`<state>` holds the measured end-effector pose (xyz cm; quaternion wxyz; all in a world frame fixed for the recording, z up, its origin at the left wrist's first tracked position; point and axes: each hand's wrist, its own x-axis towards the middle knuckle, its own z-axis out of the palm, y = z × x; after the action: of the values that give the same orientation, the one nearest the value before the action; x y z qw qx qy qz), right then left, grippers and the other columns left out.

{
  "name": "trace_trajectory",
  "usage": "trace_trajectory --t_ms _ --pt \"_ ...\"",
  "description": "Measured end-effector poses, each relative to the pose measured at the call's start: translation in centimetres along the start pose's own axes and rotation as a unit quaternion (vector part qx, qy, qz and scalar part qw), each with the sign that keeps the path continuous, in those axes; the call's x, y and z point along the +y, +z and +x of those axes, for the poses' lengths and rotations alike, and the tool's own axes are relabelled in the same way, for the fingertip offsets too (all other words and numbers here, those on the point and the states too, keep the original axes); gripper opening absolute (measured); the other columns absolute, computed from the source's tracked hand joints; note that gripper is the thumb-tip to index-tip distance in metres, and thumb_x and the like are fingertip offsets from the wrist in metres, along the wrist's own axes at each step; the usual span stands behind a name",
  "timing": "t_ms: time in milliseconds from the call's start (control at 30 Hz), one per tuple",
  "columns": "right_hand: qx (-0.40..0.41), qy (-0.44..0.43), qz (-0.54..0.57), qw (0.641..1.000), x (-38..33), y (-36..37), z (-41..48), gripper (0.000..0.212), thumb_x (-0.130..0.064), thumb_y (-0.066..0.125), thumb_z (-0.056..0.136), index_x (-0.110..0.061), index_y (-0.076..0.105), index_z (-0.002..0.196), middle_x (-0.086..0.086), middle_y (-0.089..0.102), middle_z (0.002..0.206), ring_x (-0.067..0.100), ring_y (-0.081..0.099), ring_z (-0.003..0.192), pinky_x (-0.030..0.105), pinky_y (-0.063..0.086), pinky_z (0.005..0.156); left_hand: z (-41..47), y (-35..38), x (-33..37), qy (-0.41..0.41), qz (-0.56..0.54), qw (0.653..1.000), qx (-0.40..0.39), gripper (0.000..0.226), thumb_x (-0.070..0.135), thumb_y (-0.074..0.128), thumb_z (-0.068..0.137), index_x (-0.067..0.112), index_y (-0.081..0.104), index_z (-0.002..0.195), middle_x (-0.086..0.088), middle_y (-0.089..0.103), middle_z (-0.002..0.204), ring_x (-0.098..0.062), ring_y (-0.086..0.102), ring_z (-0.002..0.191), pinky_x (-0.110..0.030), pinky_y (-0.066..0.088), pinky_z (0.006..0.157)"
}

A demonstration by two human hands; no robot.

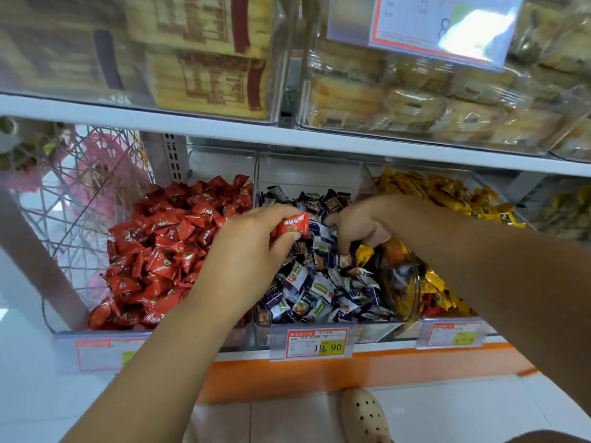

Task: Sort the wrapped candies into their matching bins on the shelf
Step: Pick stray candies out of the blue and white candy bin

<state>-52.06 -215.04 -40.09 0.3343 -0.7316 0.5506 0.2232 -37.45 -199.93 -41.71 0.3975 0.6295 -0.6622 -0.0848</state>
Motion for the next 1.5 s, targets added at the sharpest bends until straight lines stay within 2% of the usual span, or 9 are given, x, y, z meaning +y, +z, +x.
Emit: trace_trajectory --t_ms 100,233,433,567,900,1000,1167,1400,1500 --pt "0.025 0.015 0.094 0.995 0.6 1.2 -0.4 0.074 0.004 0.06 0.088 -0.024 0.028 0.148 0.012 0.024 0.155 0.03 0.04 0.13 0.038 0.047 0.091 0.0 0.0 0.1 -0.012 -0.014 1.0 -0.003 0.03 0.025 0.065 0.089 0.03 0.064 0.118 0.019 0.06 0.098 0.007 0.051 0.077 0.004 0.037 0.072" --pt "0.082 -0.015 0.24 0.967 1.3 2.0 -0.2 0.064 0.007 0.059 0.086 -0.021 0.04 0.14 0.017 0.047 0.135 0.024 0.055 0.085 0.022 0.048 0.047 0.1 0.0 0.2 -0.028 -0.037 0.999 0.006 0.029 0.024 0.065 0.089 0.03 0.064 0.117 0.019 0.062 0.098 0.012 0.052 0.075 0.005 0.034 0.07" --pt "0.12 -0.157 0.436 0.878 1.3 2.8 -2.4 0.055 0.011 0.068 0.079 -0.014 0.057 0.127 0.015 0.061 0.112 0.023 0.063 0.09 0.036 0.058 0.077 0.2 0.0 0.2 -0.067 -0.089 0.993 0.028 0.027 0.023 0.066 0.088 0.029 0.065 0.114 0.014 0.067 0.097 -0.001 0.063 0.08 -0.015 0.05 0.074" --pt "0.164 -0.215 0.434 0.859 1.4 4.3 -3.1 0.07 0.007 0.076 0.072 -0.04 0.058 0.121 0.008 0.045 0.139 0.022 0.047 0.127 0.043 0.046 0.103 0.3 -0.1 0.3 -0.104 -0.108 0.988 0.036 0.028 0.025 0.065 0.089 0.03 0.063 0.117 0.009 0.067 0.099 -0.003 0.065 0.075 -0.006 0.041 0.059" --pt "0.099 -0.264 0.64 0.715 2.3 6.9 -3.4 0.042 0.009 0.055 0.089 -0.017 0.062 0.122 0.018 0.055 0.127 0.031 0.069 0.094 0.035 0.059 0.075 1.0 0.4 0.6 -0.118 -0.1 0.988 0.011 0.026 0.023 0.064 0.09 0.032 0.06 0.114 0.01 0.069 0.092 -0.008 0.067 0.074 -0.022 0.055 0.066" --pt "0.11 -0.284 0.631 0.714 1.7 6.5 -3.6 0.041 0.012 0.052 0.09 -0.014 0.061 0.12 0.019 0.057 0.123 0.027 0.071 0.084 0.034 0.059 0.077 1.2 0.5 0.9 -0.114 -0.071 0.991 0.009 0.021 0.023 0.063 0.09 0.033 0.057 0.108 0.011 0.068 0.087 -0.006 0.064 0.066 -0.013 0.045 0.054" --pt "0.15 -0.292 0.592 0.736 0.6 6.3 -3.9 0.031 0.009 0.052 0.091 -0.015 0.058 0.109 0.017 0.061 0.112 0.025 0.066 0.084 0.031 0.058 0.073 1.1 0.2 1.1 -0.12 -0.111 0.986 0.039 0.022 0.022 0.062 0.091 0.039 0.052 0.099 0.009 0.068 0.08 -0.012 0.066 0.065 -0.038 0.057 0.062" --pt "0.182 -0.308 0.622 0.696 -4.4 5.6 -2.9 0.024 0.004 0.05 0.094 -0.001 0.049 0.118 0.013 0.063 0.104 0.018 0.069 0.079 0.033 0.057 0.077 0.0 -3.5 -2.3 -0.193 -0.044 0.966 0.168 0.018 0.016 0.062 0.091 0.027 0.061 0.105 0.014 0.052 0.063 0.003 0.05 0.051 -0.008 0.036 0.048" --pt "0.216 -0.293 0.569 0.737 -7.5 6.4 -1.9 0.037 -0.018 0.059 0.089 -0.025 0.044 0.122 0.006 0.06 0.124 0.023 0.062 0.108 0.047 0.047 0.098 -0.5 -5.4 -4.9 -0.219 -0.01 0.958 0.183 0.027 0.012 0.062 0.089 0.022 0.065 0.114 0.006 0.062 0.08 -0.001 0.049 0.063 -0.011 0.031 0.056"
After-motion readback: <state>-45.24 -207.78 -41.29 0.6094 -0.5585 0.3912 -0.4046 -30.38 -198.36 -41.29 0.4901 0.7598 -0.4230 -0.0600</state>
